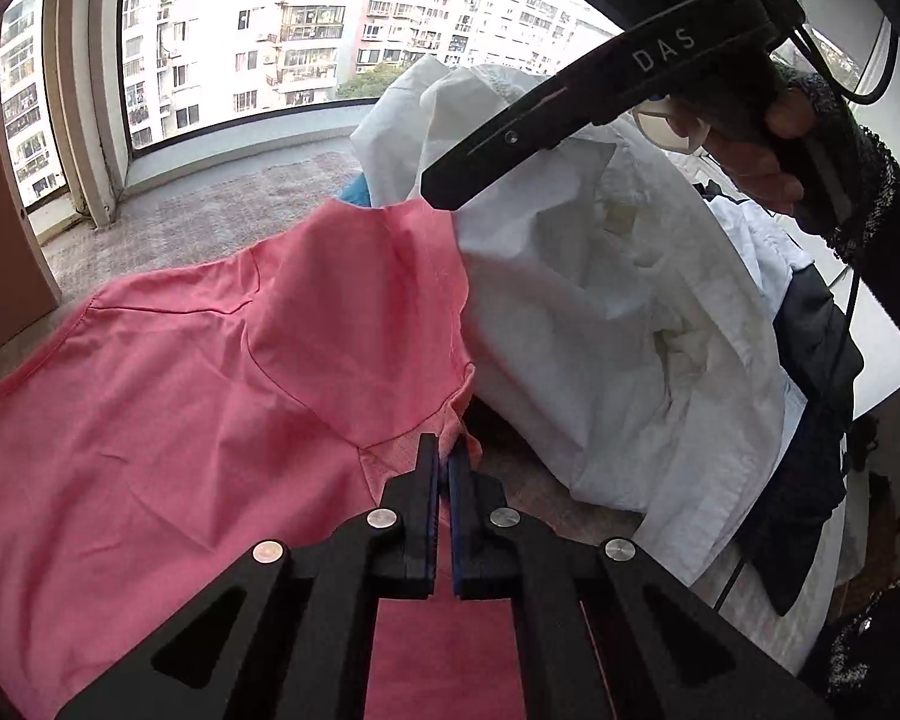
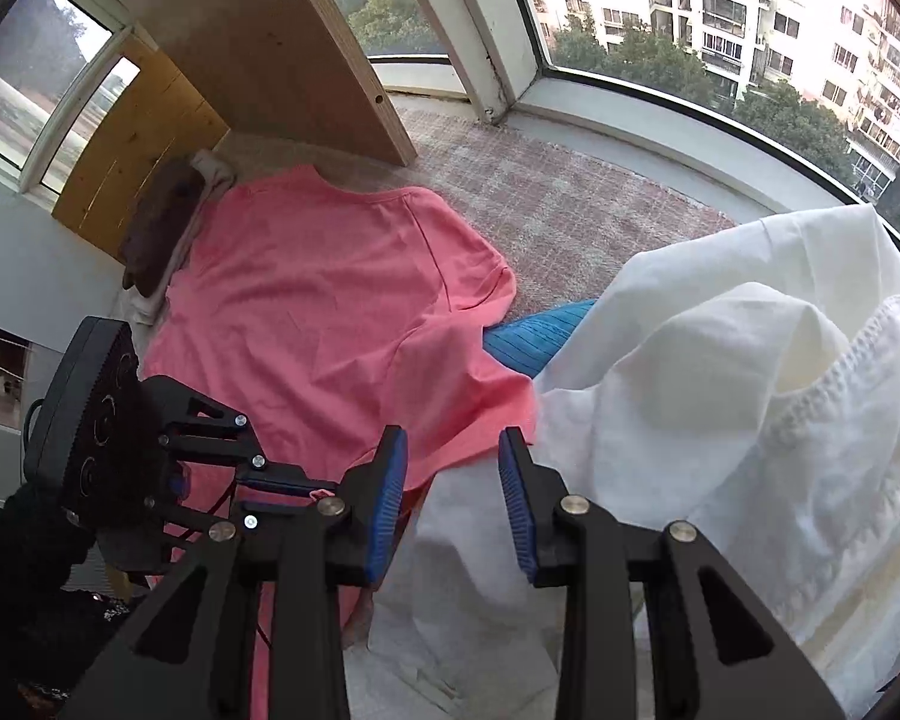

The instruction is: Fold clothes

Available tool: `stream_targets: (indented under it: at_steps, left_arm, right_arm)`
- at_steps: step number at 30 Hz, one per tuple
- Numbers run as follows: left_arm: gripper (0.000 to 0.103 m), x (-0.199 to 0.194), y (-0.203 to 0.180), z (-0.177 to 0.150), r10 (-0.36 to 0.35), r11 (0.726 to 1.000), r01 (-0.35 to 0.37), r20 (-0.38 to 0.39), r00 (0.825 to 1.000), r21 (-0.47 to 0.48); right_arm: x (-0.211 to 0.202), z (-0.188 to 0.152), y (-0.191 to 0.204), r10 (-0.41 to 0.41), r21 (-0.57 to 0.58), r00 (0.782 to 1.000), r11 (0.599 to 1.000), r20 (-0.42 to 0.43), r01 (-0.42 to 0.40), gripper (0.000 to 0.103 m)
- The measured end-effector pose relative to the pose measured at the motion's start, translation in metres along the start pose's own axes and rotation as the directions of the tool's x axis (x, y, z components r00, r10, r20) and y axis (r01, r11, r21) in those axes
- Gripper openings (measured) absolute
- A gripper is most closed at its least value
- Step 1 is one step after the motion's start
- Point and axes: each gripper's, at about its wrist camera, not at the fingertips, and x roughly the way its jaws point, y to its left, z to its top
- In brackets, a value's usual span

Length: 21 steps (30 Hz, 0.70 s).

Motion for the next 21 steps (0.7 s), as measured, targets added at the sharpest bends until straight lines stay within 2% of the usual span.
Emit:
stream_targets:
  at_steps: [1, 3, 9, 10, 12, 15, 18, 21]
  left_arm:
    - [0.010, -0.001, 0.001, 0.001, -0.025, 1.000, 0.025, 0.000, 1.000, -0.015]
    - [0.015, -0.005, 0.002, 0.002, -0.038, 0.999, 0.038, 0.006, 0.999, -0.016]
    - [0.014, -0.021, 0.012, 0.008, 0.021, 0.999, -0.021, 0.001, 1.000, 0.029]
    - [0.017, -0.023, 0.015, 0.010, 0.037, 0.999, -0.037, -0.004, 0.999, 0.040]
    - [0.018, -0.024, 0.017, 0.018, 0.062, 0.996, -0.061, -0.012, 0.998, 0.068]
    - [0.020, -0.019, 0.022, 0.039, 0.071, 0.990, -0.067, -0.023, 0.997, 0.126]
    - [0.034, -0.012, 0.026, 0.065, 0.061, 0.981, -0.053, -0.033, 0.998, 0.185]
    - [0.039, -0.005, 0.029, 0.091, 0.054, 0.968, -0.041, -0.045, 0.998, 0.249]
  right_arm:
    - [-0.002, -0.005, 0.001, 0.020, 0.009, 1.000, 1.000, 0.008, -0.020, 0.031]
    - [-0.004, -0.014, 0.004, 0.056, 0.024, 0.998, 0.998, 0.024, -0.057, 0.031]
    - [0.037, -0.076, 0.027, -0.007, -0.014, 0.999, 1.000, -0.048, 0.007, 0.031]
    - [0.044, -0.086, 0.030, -0.018, -0.021, 0.998, 1.000, -0.058, 0.017, 0.031]
    - [0.055, -0.087, 0.026, -0.028, -0.007, 0.999, 1.000, -0.045, 0.027, 0.031]
    - [0.062, -0.082, 0.023, 0.014, -0.002, 1.000, 1.000, -0.006, -0.014, 0.031]
    - [0.067, -0.079, 0.022, 0.009, -0.004, 1.000, 1.000, 0.018, -0.009, 0.031]
    - [0.067, -0.082, 0.025, 0.025, -0.019, 0.999, 1.000, 0.039, -0.024, 0.031]
